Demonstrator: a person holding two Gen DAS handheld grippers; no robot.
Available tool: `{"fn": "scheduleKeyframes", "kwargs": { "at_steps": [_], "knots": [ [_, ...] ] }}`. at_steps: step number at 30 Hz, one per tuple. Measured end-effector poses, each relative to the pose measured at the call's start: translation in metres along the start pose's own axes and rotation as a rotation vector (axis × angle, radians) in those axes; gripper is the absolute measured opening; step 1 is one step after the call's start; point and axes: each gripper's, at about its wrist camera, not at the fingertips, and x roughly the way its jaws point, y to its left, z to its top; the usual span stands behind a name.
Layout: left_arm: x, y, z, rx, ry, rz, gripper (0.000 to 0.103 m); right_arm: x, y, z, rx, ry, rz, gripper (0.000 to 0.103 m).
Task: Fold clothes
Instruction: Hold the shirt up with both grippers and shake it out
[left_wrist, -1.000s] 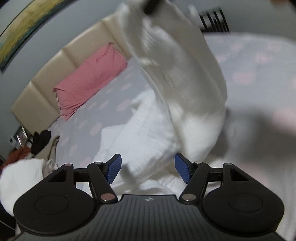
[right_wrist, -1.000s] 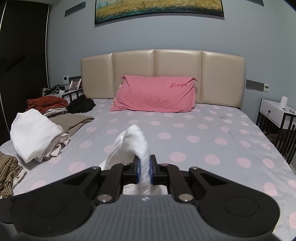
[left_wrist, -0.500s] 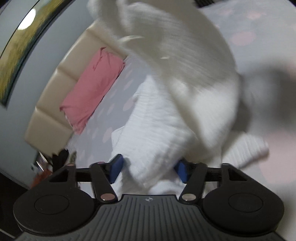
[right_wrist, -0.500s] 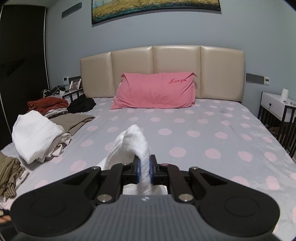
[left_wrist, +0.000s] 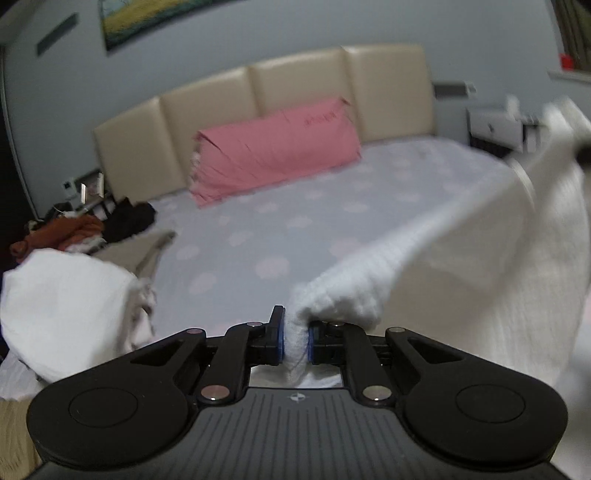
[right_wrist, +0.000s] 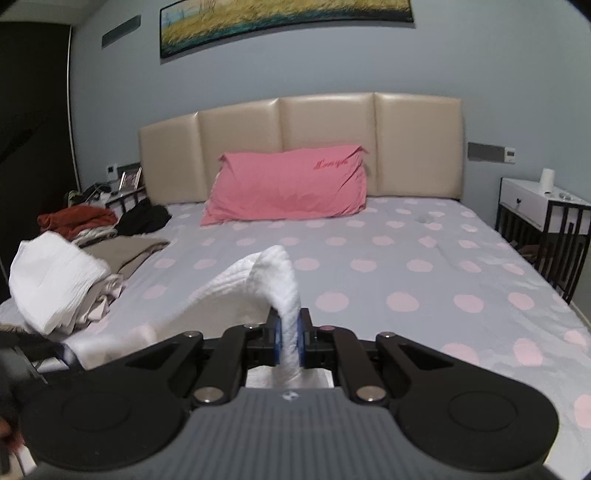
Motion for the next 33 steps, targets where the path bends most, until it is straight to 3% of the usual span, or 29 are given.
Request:
{"fn": "scheduleKeyframes", "kwargs": {
  "at_steps": [4,9,19,25,33],
  "knots": [
    [-0.016,0.023,0.042,-0.013,-0.073,0.023,0.009,-0.006,0.005,0.022,-0.010,-0.042,0.012,0.009],
    [-0.034,0.062,0.102,-0.115,-0.126,-0.014,0.009,-0.017,0.015,0.067,0.002,-0.122,0.025,0.009],
    [-0.103,0.113,0.212,-0.074,-0.310,0.013,0.010,-0.067,0.041,0.179,0.034,-0.342,0.033,0.008],
    [-0.169,0.121,0.252,-0.024,-0.449,0.065,0.009,-0.122,0.063,0.229,0.033,-0.493,0.007,0.008],
    [-0.251,0.112,0.278,-0.030,-0.535,0.106,0.009,-0.199,0.083,0.259,0.046,-0.606,-0.011,0.008]
  ]
}}
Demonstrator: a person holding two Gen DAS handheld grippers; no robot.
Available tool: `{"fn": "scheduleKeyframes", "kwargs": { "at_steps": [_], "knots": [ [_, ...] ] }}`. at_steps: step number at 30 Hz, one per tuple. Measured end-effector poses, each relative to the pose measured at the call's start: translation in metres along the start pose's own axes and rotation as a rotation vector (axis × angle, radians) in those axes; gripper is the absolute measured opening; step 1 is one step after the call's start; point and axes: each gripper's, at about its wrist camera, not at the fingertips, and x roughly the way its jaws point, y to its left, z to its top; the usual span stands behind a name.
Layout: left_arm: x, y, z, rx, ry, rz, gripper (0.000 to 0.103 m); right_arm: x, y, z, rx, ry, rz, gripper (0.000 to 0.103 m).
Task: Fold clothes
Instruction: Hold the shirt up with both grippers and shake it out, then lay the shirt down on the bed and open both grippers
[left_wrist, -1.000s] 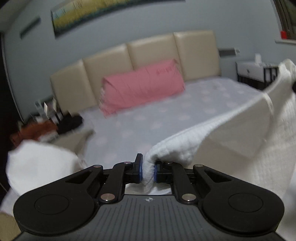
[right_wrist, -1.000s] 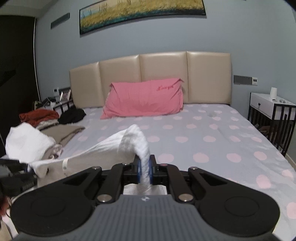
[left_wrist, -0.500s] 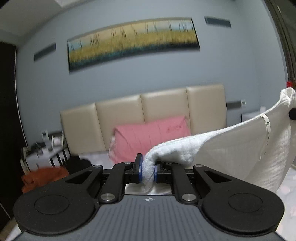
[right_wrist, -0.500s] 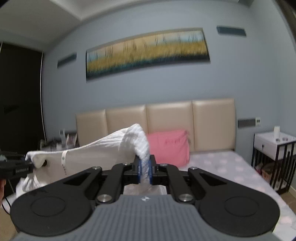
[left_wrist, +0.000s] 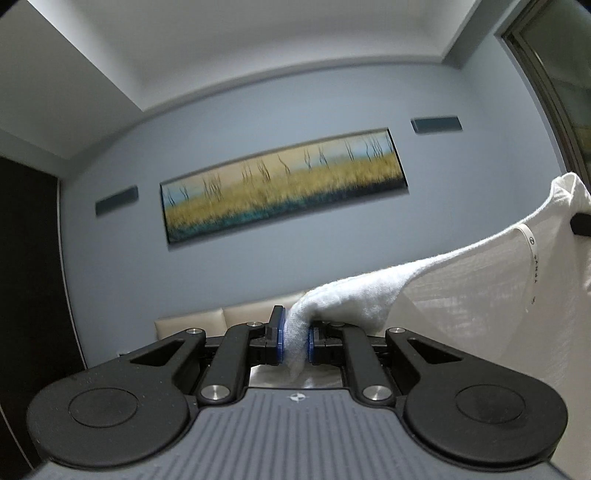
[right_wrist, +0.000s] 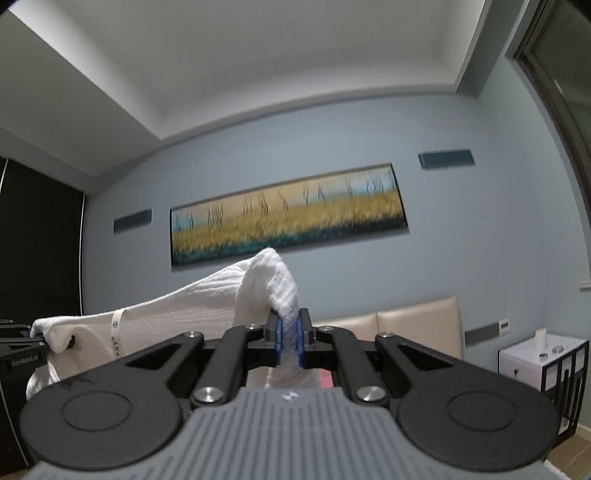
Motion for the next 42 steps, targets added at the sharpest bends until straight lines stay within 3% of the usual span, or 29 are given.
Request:
{"fn": "scheduleKeyframes", "kwargs": {
  "at_steps": [12,16,20,24,27,36,42],
  "knots": [
    [-0.077,0.028,0.024,-0.081,0.055,-0.060,0.010,-0.096,0.027,0.052,-0.020,-0.027,0.017,0.008],
    [-0.082,0.034,0.023,-0.087,0.094,-0.077,0.010,-0.106,0.030,0.056,-0.035,0.003,0.014,0.008],
    [-0.058,0.029,0.009,-0.048,0.158,-0.063,0.010,-0.094,0.026,0.049,-0.024,0.066,0.011,0.008],
    [-0.011,0.017,-0.021,-0.008,0.254,-0.048,0.010,-0.062,0.020,0.022,-0.006,0.164,-0.006,0.008],
    [0.044,-0.003,-0.059,0.042,0.342,-0.041,0.010,-0.019,0.013,-0.017,-0.009,0.260,-0.038,0.008],
    [0.257,-0.081,-0.225,0.132,0.572,-0.011,0.011,0.157,-0.038,-0.186,-0.028,0.556,-0.147,0.008],
    [0.393,-0.109,-0.342,0.033,0.793,-0.005,0.011,0.257,-0.068,-0.309,-0.036,0.705,-0.210,0.008]
  ]
}}
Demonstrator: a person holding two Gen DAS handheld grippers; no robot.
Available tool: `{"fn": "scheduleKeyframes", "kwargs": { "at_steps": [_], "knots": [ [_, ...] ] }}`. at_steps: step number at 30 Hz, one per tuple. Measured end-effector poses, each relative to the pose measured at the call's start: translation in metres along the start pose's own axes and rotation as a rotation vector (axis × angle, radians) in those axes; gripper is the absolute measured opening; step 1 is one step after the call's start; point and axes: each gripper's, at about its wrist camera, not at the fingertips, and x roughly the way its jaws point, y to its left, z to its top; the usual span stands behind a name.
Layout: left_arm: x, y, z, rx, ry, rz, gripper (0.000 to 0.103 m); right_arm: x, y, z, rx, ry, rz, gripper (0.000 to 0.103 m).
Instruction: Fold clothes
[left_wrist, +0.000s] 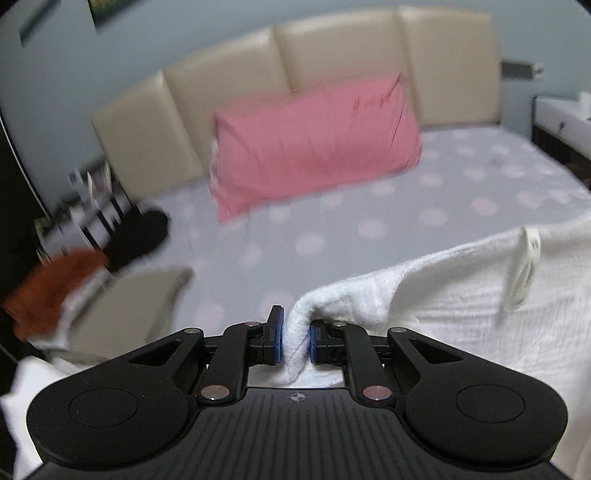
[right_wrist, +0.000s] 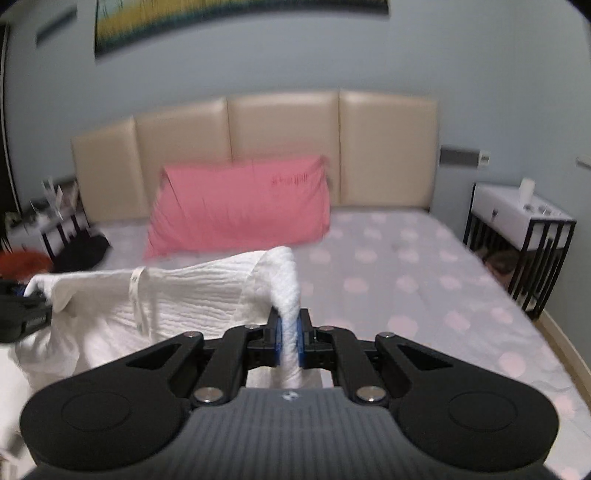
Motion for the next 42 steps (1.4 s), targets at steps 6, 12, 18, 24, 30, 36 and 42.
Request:
{"fn": "scheduleKeyframes", "kwargs": {
  "at_steps": [6,12,18,24,30,36,42],
  "knots": [
    [0.104,-0.018,-0.012,0.094,0.084,-0.017,0.029,0.142,0.001,-0.036,0.010,0.135,-0.054,0.008],
    [0.138,-0.040,-0.025,0.359,-0.027,0.093,0.069,0.209,-0.007,-0.058,0.022,0.207,-0.091,0.022],
    [0.123,-0.013,-0.010,0.263,-0.046,0.089,0.069,0.215,-0.031,-0.049,0.150,0.182,-0.011,0.080],
    [0.049,0.036,-0.045,0.197,-0.045,-0.043,0.069,0.161,-0.050,-0.042,0.072,0.202,0.146,0.082],
    [-0.028,0.077,-0.160,0.208,0.082,-0.139,0.069,0.052,-0.076,-0.100,-0.053,0.396,0.318,0.082],
    [-0.069,0.087,-0.272,0.188,0.263,-0.166,0.069,-0.043,-0.095,-0.197,-0.070,0.640,0.301,0.082],
    [-0.104,0.097,-0.331,0.105,0.366,-0.183,0.069,-0.105,-0.094,-0.269,-0.041,0.799,0.299,0.082]
  ]
}}
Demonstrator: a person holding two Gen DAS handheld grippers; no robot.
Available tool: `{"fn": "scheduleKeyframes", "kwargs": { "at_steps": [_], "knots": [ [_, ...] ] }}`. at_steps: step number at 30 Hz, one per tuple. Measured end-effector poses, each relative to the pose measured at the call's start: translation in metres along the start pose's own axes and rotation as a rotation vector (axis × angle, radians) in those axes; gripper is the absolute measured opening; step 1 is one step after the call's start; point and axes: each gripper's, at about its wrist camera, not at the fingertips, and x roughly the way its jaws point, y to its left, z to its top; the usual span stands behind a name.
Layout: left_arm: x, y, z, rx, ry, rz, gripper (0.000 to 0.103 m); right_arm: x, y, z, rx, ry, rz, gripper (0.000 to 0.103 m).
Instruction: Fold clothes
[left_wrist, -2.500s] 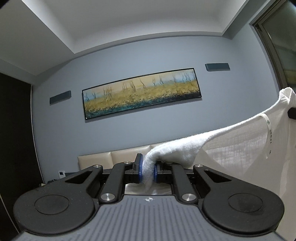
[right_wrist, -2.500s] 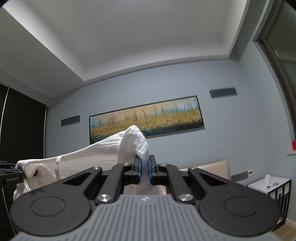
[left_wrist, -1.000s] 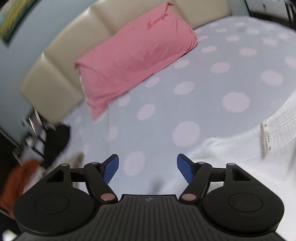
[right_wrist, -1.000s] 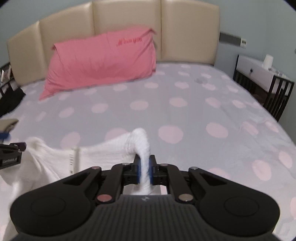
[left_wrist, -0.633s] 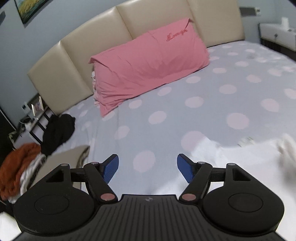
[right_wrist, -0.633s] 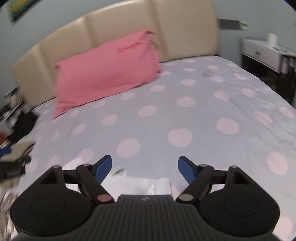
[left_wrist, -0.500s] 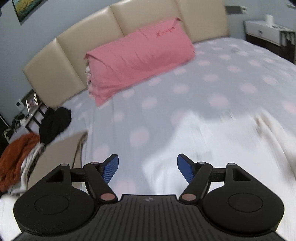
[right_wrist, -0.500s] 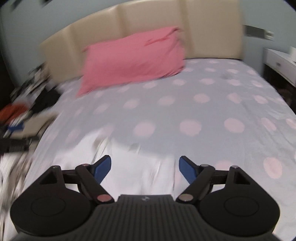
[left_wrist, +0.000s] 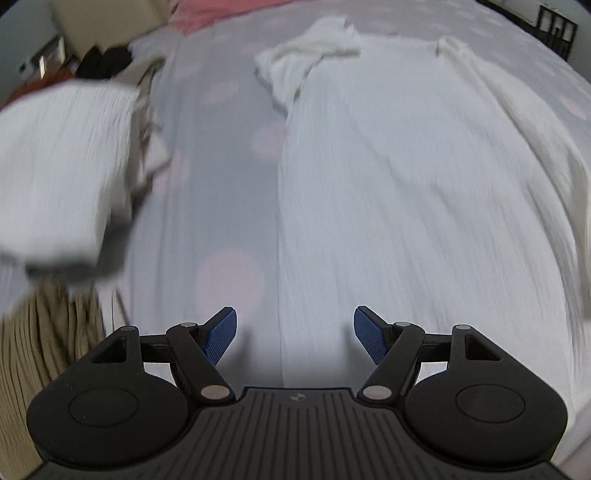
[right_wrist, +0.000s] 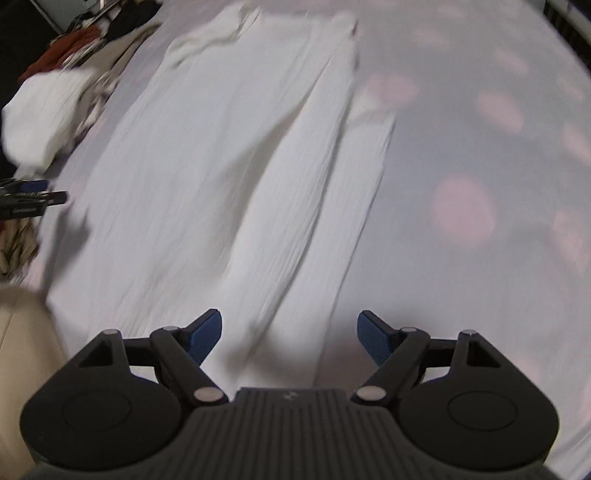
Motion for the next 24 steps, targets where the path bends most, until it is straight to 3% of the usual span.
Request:
{"fn": "scheduleKeyframes", "kwargs": {
  "at_steps": [4,6,14,17,24],
  "knots": [
    [-0.009,0.000,-0.028,-0.016,-0.021,0.021,0.069,0.007,0.000,-0.028,0.075,0.024,0.038,0.082],
    [-0.009,0.002,-0.036,-0.029,-0.026,-0.003,0.069,0.011,-0.001,-0.035,0.118,0.035,0.064,0.082],
    [0.014,0.013,-0.066,-0.081,0.050,-0.136,0.069,0.026,-0.001,-0.054,0.211,0.046,0.080,0.082],
    [0.024,0.015,-0.072,-0.079,0.095,-0.220,0.069,0.035,-0.009,-0.057,0.277,0.067,0.107,0.082],
    [0.019,0.021,-0.080,-0.111,0.031,-0.280,0.069,0.054,-0.014,-0.061,0.332,0.081,0.109,0.082]
  ]
}}
